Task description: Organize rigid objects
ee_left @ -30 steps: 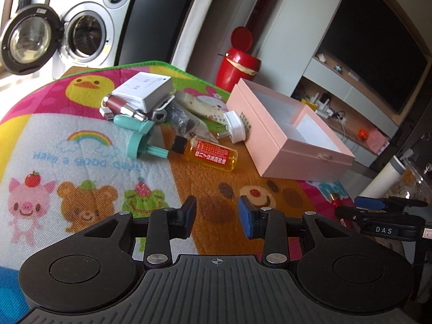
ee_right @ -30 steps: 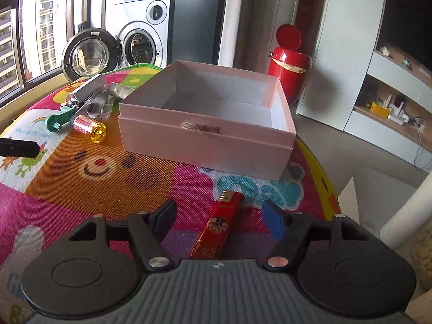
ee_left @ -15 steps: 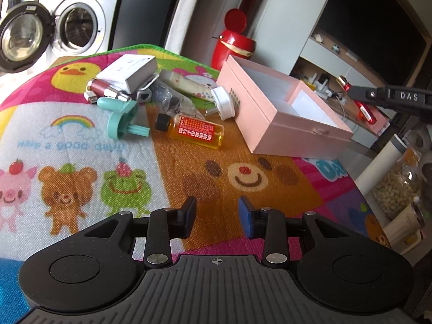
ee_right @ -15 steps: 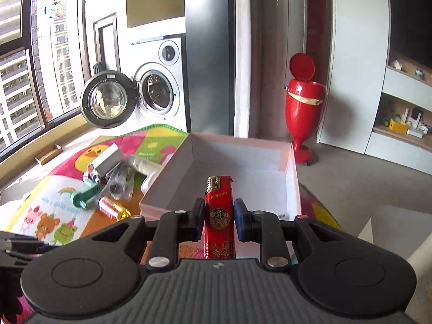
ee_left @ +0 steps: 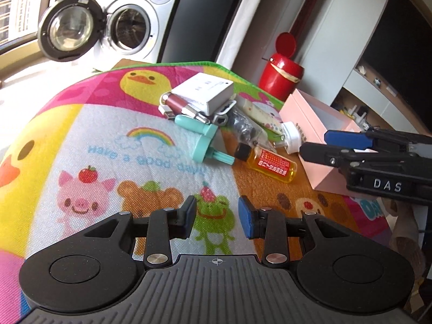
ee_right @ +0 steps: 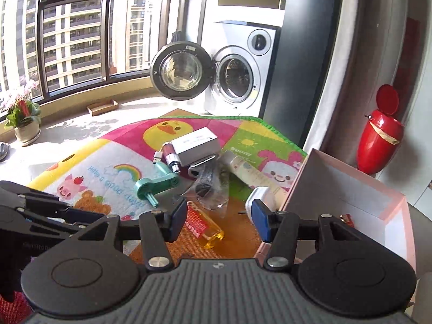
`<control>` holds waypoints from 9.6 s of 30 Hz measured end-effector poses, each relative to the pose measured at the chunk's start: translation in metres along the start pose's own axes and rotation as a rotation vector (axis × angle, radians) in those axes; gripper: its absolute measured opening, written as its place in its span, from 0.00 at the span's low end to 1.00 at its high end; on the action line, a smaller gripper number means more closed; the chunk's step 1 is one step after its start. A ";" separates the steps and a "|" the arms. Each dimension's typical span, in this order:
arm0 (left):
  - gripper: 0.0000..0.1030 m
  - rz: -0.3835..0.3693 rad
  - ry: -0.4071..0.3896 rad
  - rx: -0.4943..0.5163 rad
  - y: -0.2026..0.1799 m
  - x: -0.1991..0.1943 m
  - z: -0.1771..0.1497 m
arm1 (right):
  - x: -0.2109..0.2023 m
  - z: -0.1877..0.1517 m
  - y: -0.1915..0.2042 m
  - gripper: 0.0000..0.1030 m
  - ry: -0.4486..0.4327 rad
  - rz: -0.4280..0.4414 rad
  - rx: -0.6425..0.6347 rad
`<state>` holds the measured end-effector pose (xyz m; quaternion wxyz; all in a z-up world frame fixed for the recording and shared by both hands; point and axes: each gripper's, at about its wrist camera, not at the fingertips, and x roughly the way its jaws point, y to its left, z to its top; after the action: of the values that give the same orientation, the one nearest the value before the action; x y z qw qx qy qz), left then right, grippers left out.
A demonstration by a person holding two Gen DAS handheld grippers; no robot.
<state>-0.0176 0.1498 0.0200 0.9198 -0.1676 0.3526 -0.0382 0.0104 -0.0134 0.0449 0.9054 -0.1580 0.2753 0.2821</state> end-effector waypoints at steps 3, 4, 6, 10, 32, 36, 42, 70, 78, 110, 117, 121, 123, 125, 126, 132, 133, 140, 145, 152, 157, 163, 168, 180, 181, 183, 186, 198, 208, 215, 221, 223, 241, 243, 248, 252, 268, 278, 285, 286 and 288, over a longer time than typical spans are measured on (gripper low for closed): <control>0.37 0.019 -0.020 -0.030 0.013 -0.007 0.004 | 0.022 0.002 0.025 0.51 0.037 0.018 -0.067; 0.37 0.024 -0.026 -0.039 0.018 -0.009 0.005 | 0.029 0.003 0.030 0.51 0.047 0.022 -0.080; 0.37 0.031 -0.034 -0.056 0.025 -0.012 0.007 | 0.041 0.007 0.033 0.51 0.066 0.023 -0.085; 0.37 0.029 -0.044 -0.091 0.038 -0.015 0.007 | 0.055 0.008 0.028 0.51 0.107 0.028 -0.069; 0.41 -0.070 0.012 -0.021 -0.014 0.009 0.009 | -0.023 -0.059 0.015 0.56 0.091 0.062 -0.019; 0.41 -0.023 -0.007 -0.034 0.000 -0.014 0.014 | -0.023 -0.063 0.018 0.56 0.077 0.117 0.007; 0.41 0.077 -0.060 -0.033 0.020 -0.021 0.035 | -0.006 -0.050 0.051 0.56 0.031 0.203 -0.109; 0.22 0.019 0.084 0.311 -0.019 0.022 0.010 | -0.033 -0.099 0.012 0.73 0.052 0.053 0.084; 0.37 0.022 0.096 0.346 -0.026 0.021 0.002 | -0.027 -0.098 0.007 0.82 0.075 0.049 0.118; 0.16 -0.015 0.030 0.280 -0.011 0.021 0.000 | 0.003 -0.058 0.011 0.27 0.115 0.026 0.050; 0.14 -0.126 -0.004 0.388 -0.041 -0.012 -0.022 | -0.056 -0.070 0.002 0.27 0.083 0.014 0.059; 0.14 -0.243 -0.065 0.430 -0.073 -0.042 -0.026 | -0.113 -0.071 -0.014 0.27 0.001 -0.045 0.096; 0.14 -0.291 -0.134 0.458 -0.093 -0.057 -0.016 | -0.137 -0.065 -0.025 0.26 -0.044 -0.078 0.113; 0.14 -0.332 -0.201 0.477 -0.112 -0.069 0.003 | -0.163 -0.049 -0.042 0.26 -0.112 -0.133 0.124; 0.14 -0.355 -0.233 0.481 -0.121 -0.074 0.014 | -0.174 -0.042 -0.051 0.26 -0.146 -0.156 0.134; 0.14 -0.414 -0.253 0.450 -0.172 -0.040 0.070 | -0.199 -0.003 -0.111 0.26 -0.276 -0.207 0.278; 0.14 -0.416 -0.235 0.433 -0.178 -0.026 0.077 | -0.195 0.002 -0.121 0.27 -0.278 -0.203 0.305; 0.14 -0.314 -0.121 0.462 -0.215 0.073 0.083 | -0.123 0.015 -0.166 0.27 -0.189 -0.251 0.340; 0.14 -0.262 -0.042 0.539 -0.226 0.121 0.073 | -0.052 0.003 -0.195 0.27 -0.068 -0.250 0.353; 0.16 -0.230 0.010 0.580 -0.229 0.142 0.066 | 0.020 -0.009 -0.228 0.27 0.081 -0.253 0.404; 0.17 -0.240 -0.010 0.539 -0.213 0.129 0.066 | 0.038 -0.010 -0.224 0.27 0.133 -0.269 0.371; 0.17 -0.226 -0.087 0.329 -0.155 0.090 0.077 | 0.034 -0.014 -0.223 0.44 0.159 -0.268 0.390; 0.17 -0.085 -0.118 0.167 -0.095 0.076 0.084 | 0.005 -0.011 -0.209 0.55 0.099 -0.291 0.355; 0.17 0.036 -0.069 -0.033 0.004 0.050 0.039 | 0.009 0.044 -0.100 0.58 0.104 -0.079 0.188; 0.17 0.022 -0.082 -0.041 0.008 0.047 0.035 | 0.016 0.050 -0.094 0.58 0.115 -0.064 0.191; 0.17 0.004 -0.108 -0.043 0.012 0.044 0.029 | 0.038 0.066 -0.083 0.58 0.149 -0.042 0.201; 0.17 -0.047 -0.141 -0.043 0.013 0.040 0.023 | 0.083 0.087 -0.069 0.56 0.233 -0.053 0.215; 0.17 -0.143 -0.154 -0.030 0.009 0.038 0.019 | 0.199 0.088 -0.048 0.24 0.441 -0.378 -0.178; 0.17 -0.136 -0.147 -0.042 0.012 0.037 0.018 | 0.152 0.067 -0.030 0.18 0.465 -0.273 -0.224; 0.17 -0.116 -0.148 -0.046 0.011 0.037 0.018 | 0.116 0.059 -0.015 0.18 0.468 -0.075 -0.155; 0.17 -0.131 -0.146 -0.027 0.008 0.038 0.017 | 0.123 0.089 -0.037 0.72 0.374 -0.056 0.018; 0.17 -0.135 -0.148 -0.025 0.008 0.038 0.016 | 0.144 0.094 -0.045 0.73 0.402 -0.023 0.038; 0.17 -0.145 -0.150 -0.060 0.017 0.037 0.017 | 0.124 0.059 -0.028 0.20 0.529 0.142 0.101; 0.17 -0.142 -0.147 -0.061 0.017 0.038 0.017 | 0.106 0.047 -0.027 0.20 0.519 0.176 0.130; 0.17 -0.168 -0.098 -0.098 0.017 0.041 0.021 | 0.043 0.019 -0.012 0.23 0.414 0.266 0.112; 0.17 -0.182 -0.051 -0.120 0.009 0.038 0.023 | -0.016 0.007 -0.011 0.57 0.242 0.244 0.070; 0.17 -0.005 -0.022 0.098 -0.030 0.007 0.007 | 0.015 -0.029 0.019 0.39 -0.030 -0.180 -0.176; 0.17 -0.049 0.000 0.084 -0.034 0.007 0.006 | -0.006 -0.041 0.001 0.21 0.046 -0.104 -0.042; 0.18 -0.048 0.034 0.135 -0.070 0.037 0.007 | -0.051 -0.090 -0.014 0.25 0.071 -0.138 0.006; 0.19 -0.035 0.016 0.150 -0.075 0.040 0.006 | -0.057 -0.097 -0.016 0.35 0.071 -0.144 0.022; 0.22 -0.003 0.003 0.176 -0.083 0.046 0.007 | -0.064 -0.106 -0.021 0.58 0.059 -0.151 0.058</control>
<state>0.0249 0.0654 0.0234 0.9304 -0.0865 0.3492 -0.0708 -0.0646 -0.1043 0.0006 0.9198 -0.1604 0.2971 0.2000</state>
